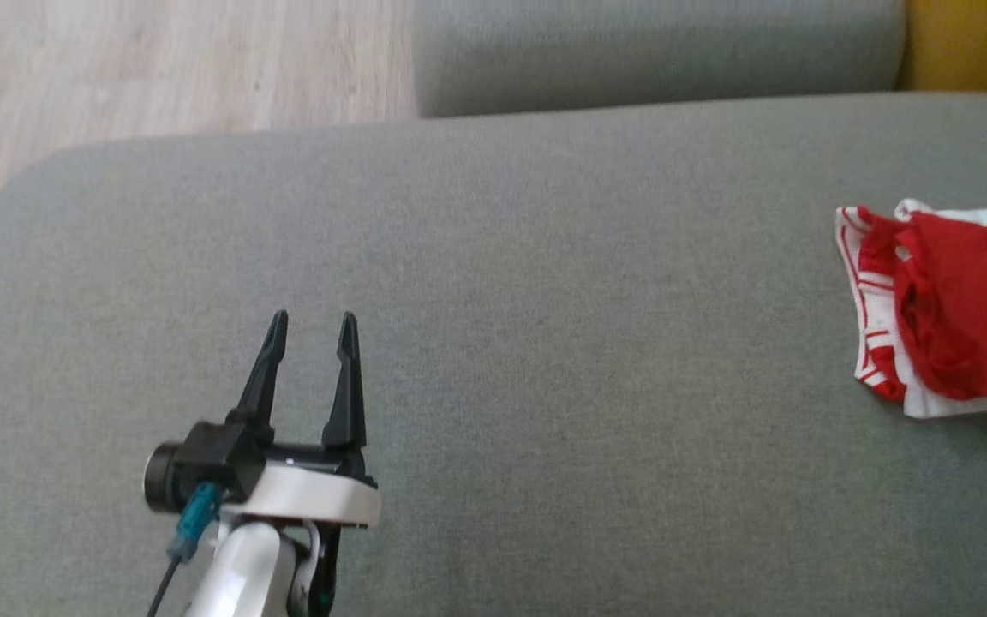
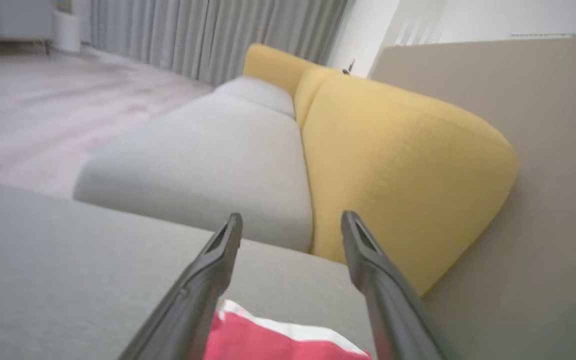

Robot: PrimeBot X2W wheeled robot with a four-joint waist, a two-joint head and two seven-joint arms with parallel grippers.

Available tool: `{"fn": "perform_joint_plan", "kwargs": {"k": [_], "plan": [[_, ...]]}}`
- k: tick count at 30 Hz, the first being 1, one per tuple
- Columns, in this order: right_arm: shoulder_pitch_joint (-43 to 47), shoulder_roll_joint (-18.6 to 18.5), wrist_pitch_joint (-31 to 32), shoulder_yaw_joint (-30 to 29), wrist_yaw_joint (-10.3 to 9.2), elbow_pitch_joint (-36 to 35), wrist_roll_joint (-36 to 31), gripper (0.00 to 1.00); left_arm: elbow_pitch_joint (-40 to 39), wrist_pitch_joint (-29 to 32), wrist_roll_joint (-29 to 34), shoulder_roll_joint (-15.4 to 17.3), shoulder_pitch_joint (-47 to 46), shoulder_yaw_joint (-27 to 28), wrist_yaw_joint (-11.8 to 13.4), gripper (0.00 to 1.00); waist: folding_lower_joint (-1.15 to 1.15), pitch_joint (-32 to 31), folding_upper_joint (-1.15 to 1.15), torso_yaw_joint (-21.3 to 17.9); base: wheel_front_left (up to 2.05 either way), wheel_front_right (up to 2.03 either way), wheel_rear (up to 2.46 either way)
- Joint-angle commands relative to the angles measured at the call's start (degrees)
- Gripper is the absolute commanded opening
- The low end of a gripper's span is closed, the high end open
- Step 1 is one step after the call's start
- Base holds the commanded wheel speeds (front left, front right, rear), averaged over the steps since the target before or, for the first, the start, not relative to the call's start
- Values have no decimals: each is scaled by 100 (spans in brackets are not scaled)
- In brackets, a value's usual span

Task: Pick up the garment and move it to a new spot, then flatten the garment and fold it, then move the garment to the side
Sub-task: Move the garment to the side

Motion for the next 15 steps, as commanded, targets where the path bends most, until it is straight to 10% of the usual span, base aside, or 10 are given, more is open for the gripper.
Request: {"fn": "perform_joint_plan", "kwargs": {"k": [1,15], "plan": [[7,13,-101,90,-4,-316,75,100,-152,-29,61,30,-108,208,17,100,1,-143,0,-1,0,0,0],[1211,2164,-914,62,-4,-1179,516,100,-328,-29,77,30,222,308,95,100,1,-315,0,54,0,0,0]]}}
